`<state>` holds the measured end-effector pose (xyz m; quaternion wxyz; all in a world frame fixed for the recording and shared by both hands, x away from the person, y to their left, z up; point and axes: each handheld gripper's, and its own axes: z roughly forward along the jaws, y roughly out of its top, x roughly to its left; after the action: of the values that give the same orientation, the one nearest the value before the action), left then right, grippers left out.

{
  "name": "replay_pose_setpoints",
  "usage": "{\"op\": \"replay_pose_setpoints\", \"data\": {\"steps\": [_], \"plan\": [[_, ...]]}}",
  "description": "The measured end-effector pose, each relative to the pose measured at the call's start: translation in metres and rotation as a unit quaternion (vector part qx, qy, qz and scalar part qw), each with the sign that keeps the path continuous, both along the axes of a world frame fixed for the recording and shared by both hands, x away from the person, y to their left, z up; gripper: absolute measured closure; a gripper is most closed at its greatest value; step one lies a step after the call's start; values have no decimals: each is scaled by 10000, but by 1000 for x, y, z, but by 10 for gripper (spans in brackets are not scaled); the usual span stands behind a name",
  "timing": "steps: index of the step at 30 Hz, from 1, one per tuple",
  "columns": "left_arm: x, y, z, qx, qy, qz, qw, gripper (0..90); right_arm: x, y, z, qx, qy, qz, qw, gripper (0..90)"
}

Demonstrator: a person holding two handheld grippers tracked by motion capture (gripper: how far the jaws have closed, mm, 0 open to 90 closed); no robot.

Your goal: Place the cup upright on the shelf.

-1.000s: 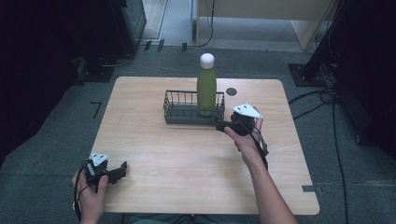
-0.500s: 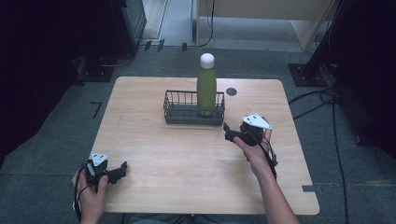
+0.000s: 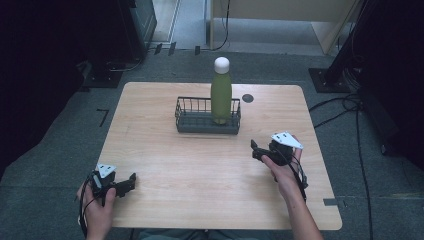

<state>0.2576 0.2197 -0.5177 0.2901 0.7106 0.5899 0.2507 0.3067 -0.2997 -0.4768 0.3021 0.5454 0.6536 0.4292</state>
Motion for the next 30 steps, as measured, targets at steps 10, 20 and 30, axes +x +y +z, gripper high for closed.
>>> {"op": "replay_pose_setpoints", "data": {"steps": [10, 20, 30], "plan": [[0, 0, 0, 0, 1, 2, 10000, 105, -13, -20, -13, 2, 112, -151, 9998, 76], [0, 0, 0, 0, 1, 2, 10000, 105, -28, -46, -26, 32, 232, -393, 9990, 76], [0, 0, 0, -1, 0, 2, 10000, 104, -46, -69, -38, -5, 379, -603, 9975, 77]]}}
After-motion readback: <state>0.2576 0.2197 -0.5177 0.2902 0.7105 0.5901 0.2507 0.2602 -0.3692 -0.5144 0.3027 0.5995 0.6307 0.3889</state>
